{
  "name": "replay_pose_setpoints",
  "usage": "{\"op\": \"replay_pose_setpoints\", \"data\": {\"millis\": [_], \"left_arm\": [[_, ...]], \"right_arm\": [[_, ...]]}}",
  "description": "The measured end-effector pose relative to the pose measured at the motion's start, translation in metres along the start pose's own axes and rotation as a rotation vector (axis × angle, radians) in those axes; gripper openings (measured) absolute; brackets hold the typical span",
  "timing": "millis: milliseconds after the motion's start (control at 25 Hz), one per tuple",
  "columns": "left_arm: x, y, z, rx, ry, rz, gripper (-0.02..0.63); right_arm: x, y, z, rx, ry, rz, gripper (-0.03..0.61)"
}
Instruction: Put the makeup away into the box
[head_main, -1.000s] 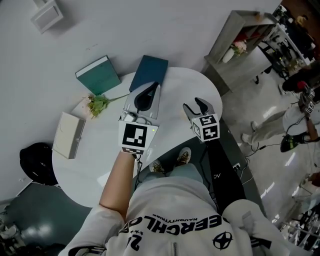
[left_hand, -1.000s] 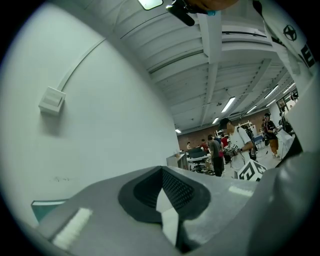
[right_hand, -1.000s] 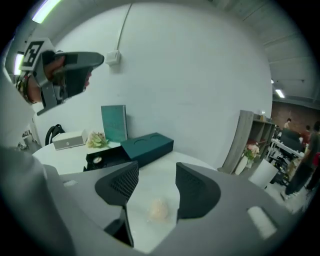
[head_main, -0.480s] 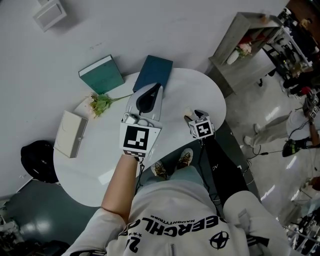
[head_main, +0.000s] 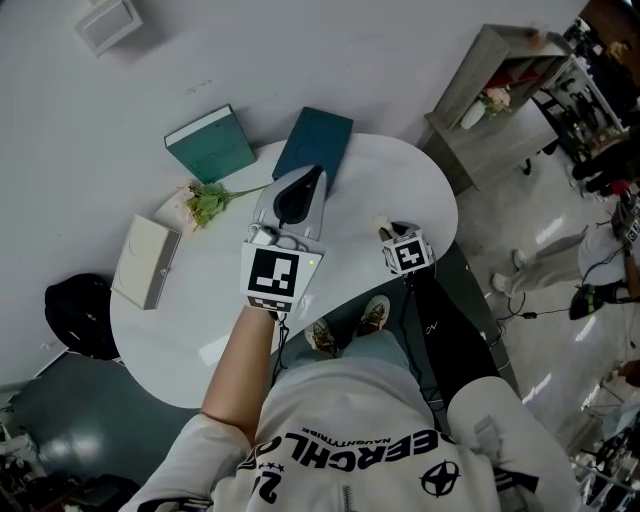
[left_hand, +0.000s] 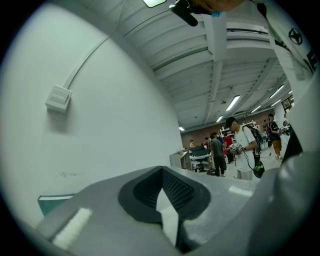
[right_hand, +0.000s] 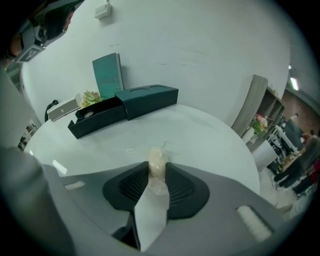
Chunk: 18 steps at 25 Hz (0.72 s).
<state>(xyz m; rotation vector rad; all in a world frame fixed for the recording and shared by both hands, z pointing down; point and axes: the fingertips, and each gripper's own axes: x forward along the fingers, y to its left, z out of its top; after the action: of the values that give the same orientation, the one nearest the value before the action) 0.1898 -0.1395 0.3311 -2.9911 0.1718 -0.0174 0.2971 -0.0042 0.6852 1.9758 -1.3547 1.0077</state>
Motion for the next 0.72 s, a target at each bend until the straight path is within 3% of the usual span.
{"op": "replay_pose_setpoints", "data": {"millis": [280,720], "left_arm": [[-0.002,0.005,0.004,0.000,-0.018,0.018,0.000],[-0.001,0.018,0.027,0.008,-0.068,0.033,0.000]], "right_arm": [[-0.016,-0.003,0.011,-0.014,-0.067,-0.019,0.119],[-0.104,-0.009,0.113,-0.041,-0.398,-0.106,0.114]]}}
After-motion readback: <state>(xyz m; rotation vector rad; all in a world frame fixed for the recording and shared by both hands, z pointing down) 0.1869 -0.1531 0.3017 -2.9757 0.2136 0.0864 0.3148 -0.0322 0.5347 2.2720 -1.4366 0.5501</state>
